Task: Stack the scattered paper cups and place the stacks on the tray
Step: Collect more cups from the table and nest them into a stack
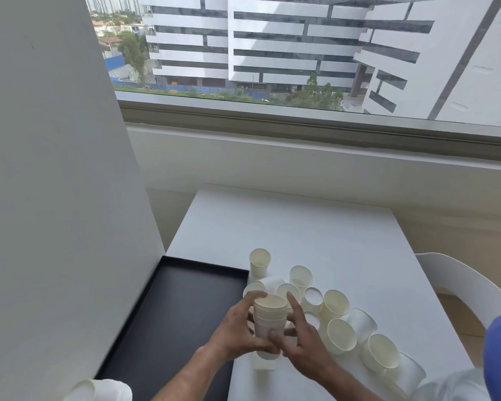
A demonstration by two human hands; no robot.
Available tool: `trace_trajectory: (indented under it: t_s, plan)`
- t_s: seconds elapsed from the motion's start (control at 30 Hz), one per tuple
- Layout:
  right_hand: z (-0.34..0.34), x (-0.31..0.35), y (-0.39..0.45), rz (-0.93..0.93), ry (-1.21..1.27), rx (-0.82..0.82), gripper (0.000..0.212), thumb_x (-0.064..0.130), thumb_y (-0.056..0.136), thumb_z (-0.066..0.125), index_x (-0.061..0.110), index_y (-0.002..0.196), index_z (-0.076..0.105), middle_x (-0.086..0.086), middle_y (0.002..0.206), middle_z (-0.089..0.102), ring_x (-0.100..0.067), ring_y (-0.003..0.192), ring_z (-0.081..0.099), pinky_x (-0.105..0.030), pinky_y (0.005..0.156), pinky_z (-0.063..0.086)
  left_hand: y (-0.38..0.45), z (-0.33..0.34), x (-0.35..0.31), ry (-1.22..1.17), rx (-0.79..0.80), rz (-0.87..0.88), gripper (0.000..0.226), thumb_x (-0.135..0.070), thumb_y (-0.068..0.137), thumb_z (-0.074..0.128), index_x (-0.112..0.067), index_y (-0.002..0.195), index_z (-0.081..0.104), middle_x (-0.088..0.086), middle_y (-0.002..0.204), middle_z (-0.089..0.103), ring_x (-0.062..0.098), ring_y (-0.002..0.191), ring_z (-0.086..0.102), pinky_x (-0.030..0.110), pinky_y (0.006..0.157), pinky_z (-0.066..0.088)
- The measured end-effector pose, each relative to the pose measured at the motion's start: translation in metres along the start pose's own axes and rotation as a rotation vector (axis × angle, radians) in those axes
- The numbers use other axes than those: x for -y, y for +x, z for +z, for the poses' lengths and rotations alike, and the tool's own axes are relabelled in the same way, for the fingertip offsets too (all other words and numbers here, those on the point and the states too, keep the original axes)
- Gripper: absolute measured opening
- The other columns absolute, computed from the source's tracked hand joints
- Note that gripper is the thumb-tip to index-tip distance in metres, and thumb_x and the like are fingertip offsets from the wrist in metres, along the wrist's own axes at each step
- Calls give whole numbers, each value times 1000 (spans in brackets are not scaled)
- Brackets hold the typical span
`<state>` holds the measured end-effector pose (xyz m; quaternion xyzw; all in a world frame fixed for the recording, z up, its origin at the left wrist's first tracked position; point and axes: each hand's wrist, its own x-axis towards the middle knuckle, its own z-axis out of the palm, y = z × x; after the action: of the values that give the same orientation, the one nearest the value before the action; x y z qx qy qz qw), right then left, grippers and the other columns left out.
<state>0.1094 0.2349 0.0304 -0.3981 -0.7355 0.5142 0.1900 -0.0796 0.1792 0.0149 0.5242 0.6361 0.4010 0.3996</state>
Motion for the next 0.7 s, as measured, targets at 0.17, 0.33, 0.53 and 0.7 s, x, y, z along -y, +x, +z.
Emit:
trace_trajectory:
  t_s: [0.17, 0.33, 0.53, 0.7]
  plan:
    - [10, -4, -2, 3, -192, -40, 69, 46, 76, 71, 45, 136, 38, 18, 121, 55, -3, 88, 65, -24, 75, 56, -18, -11, 21, 44, -202, -15, 82, -39, 51, 96, -46, 121, 53, -13, 105, 69, 13, 87, 66, 31, 71, 59]
    - [25, -13, 4, -118, -646, 159, 63, 39, 88, 55, 30, 146, 30, 14, 147, 38, -8, 119, 51, -23, 97, 43, -32, -22, 32, 100, -317, -13, 83, -30, 52, 89, -53, 121, 49, -21, 121, 60, 6, 108, 61, 21, 75, 57]
    - [34, -25, 6, -54, -850, 235, 65, 38, 91, 54, 29, 148, 24, 9, 147, 33, -19, 130, 42, -35, 97, 46, -39, -28, 40, 152, -293, -53, 82, -26, 54, 82, -50, 123, 46, -16, 109, 65, 7, 93, 62, 14, 71, 50]
    - [33, -33, 1, -19, -756, 131, 45, 41, 85, 61, 30, 127, 49, 8, 125, 48, -13, 120, 45, -28, 96, 43, -43, -28, 44, 182, -250, -77, 85, -27, 56, 78, -52, 128, 42, -14, 105, 66, 7, 88, 63, 21, 76, 54]
